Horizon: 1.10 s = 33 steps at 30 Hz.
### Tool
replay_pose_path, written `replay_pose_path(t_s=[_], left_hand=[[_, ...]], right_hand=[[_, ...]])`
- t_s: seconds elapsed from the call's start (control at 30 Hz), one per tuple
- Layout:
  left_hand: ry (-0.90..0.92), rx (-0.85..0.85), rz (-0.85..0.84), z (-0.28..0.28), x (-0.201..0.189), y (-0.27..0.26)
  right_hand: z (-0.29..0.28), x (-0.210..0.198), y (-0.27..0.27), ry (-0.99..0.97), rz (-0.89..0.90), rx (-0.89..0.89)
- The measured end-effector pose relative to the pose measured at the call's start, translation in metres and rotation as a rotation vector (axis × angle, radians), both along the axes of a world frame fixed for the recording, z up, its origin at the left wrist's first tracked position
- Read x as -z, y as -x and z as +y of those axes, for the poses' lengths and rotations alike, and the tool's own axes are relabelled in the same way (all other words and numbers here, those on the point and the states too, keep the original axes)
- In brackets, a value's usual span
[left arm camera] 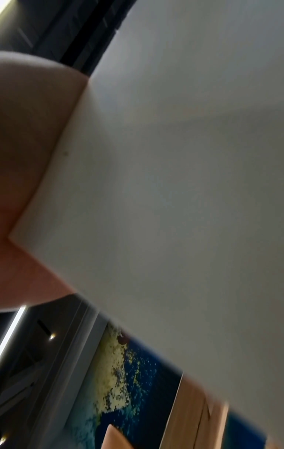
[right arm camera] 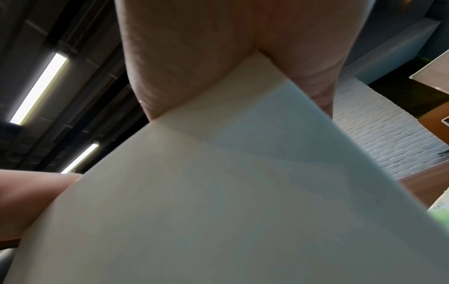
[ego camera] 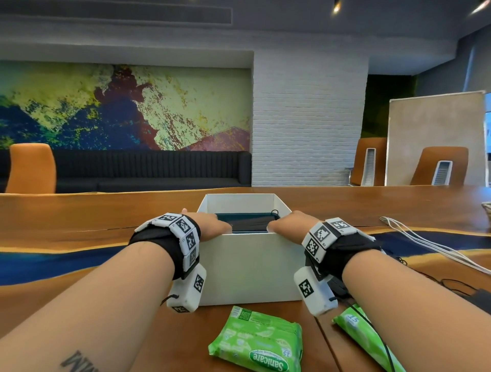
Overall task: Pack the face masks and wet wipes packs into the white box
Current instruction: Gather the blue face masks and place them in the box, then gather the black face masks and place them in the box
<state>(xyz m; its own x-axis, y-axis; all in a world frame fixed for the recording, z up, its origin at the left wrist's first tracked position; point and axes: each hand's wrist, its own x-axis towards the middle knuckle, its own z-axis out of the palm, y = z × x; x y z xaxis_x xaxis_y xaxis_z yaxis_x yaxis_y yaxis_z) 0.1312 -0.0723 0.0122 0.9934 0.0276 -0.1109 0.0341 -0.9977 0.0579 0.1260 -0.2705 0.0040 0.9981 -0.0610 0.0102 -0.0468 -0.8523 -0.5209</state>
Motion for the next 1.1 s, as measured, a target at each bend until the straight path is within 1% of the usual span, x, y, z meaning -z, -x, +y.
replay_pose_path(t_s=[0.13,0.23,0.37,0.4,0.43,0.5,0.6,0.63,0.7,0.83,0.93,1.0,1.1], left_hand=[[0.041,-0.028,-0.001,-0.005,-0.005,0.014],[0.028,-0.032,0.02,-0.01,-0.013,0.028],[0.149,-0.096,-0.008,-0.005,-0.008,0.026],[0.152,-0.081,-0.021,-0.003,-0.006,0.021],[0.15,-0.035,-0.039,-0.001,-0.004,0.019],[0.204,0.069,-0.105,0.001,-0.003,0.02],[0.315,0.173,-0.204,0.006,-0.003,0.031],[0.315,0.195,-0.219,0.007,-0.003,0.035],[0.27,0.242,-0.227,0.003,-0.003,0.041],[0.189,0.325,-0.184,-0.013,-0.002,0.046],[0.149,0.31,-0.143,-0.02,0.003,0.046],[0.129,0.284,-0.172,-0.02,0.008,0.045],[0.096,0.259,-0.226,-0.017,0.013,0.045]], right_hand=[[0.0,0.001,-0.001,0.015,-0.021,-0.013],[-0.001,0.002,-0.001,0.043,-0.027,-0.018],[-0.001,0.0,-0.002,0.13,-0.028,-0.036],[-0.001,0.0,-0.003,0.157,-0.03,-0.053],[-0.001,0.0,-0.003,0.179,-0.033,-0.08],[-0.003,0.001,-0.004,0.171,-0.076,-0.163],[-0.011,0.007,0.003,0.038,-0.261,-0.246],[-0.014,0.01,0.007,0.005,-0.31,-0.262],[-0.021,0.014,0.013,-0.018,-0.351,-0.296],[-0.038,0.013,0.025,-0.015,-0.317,-0.28],[-0.059,0.003,0.033,-0.035,-0.297,-0.21],[-0.074,-0.002,0.04,0.025,-0.281,-0.15],[-0.096,-0.006,0.048,0.206,-0.144,-0.067]])
